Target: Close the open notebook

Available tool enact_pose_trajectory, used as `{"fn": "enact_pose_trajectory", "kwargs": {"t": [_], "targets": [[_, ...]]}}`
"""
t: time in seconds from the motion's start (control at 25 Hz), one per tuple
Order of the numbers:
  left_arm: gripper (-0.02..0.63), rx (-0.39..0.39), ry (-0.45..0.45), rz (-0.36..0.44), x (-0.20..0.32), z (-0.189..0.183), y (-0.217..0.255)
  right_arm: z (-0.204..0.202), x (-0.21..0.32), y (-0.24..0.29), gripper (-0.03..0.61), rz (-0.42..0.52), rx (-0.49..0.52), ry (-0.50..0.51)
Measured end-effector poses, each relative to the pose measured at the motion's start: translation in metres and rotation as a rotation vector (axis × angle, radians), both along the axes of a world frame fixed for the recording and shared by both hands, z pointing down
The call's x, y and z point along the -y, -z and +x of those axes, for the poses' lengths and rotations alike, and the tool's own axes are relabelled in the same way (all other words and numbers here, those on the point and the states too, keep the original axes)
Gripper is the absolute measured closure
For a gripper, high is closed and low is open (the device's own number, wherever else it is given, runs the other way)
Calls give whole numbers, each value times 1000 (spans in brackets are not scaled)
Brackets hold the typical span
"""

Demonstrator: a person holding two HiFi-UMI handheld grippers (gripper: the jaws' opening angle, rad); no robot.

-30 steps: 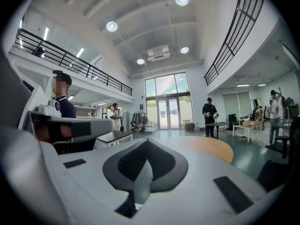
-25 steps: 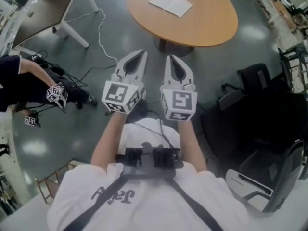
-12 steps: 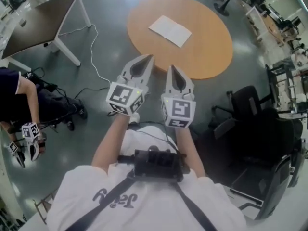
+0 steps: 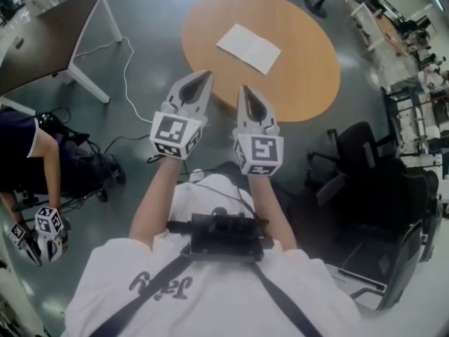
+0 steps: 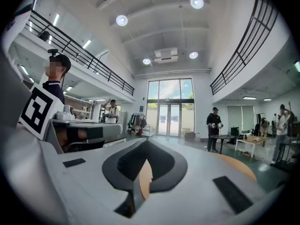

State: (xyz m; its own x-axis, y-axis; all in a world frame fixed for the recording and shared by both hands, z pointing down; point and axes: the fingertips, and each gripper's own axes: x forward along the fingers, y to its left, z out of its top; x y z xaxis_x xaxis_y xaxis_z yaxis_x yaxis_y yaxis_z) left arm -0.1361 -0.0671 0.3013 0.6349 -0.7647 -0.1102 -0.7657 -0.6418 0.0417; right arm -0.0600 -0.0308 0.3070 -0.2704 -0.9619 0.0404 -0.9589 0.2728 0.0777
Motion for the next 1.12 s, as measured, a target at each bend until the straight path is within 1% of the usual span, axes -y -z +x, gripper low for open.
{"fn": "enact_pose_trajectory", "kwargs": {"t": [0.12,0.28,0.4,0.6,0.76,0.92,1.12], "targets": [[600,22,-19,-22,19,8,-16,1,13,-10,560,-32,1,0],[600,20,-21,-54,41,25,-29,26,36,-15,560,-34,5,-20],[600,29,-7,-81,57,34,-39,39,57,-18,560,-34,26,2],[600,43,42,-99,93,27,-46,37,99,-32,560,-52,44,47],[598,64,67,-146,108,25,-61,36,116,-39,560,-78,51,80],[598,83,90,-168,116,33,-67,47,126,-47,560,-102,56,93],[598,87,94,-222,135,29,-98,51,146,-68,558,-151,55,89]]}}
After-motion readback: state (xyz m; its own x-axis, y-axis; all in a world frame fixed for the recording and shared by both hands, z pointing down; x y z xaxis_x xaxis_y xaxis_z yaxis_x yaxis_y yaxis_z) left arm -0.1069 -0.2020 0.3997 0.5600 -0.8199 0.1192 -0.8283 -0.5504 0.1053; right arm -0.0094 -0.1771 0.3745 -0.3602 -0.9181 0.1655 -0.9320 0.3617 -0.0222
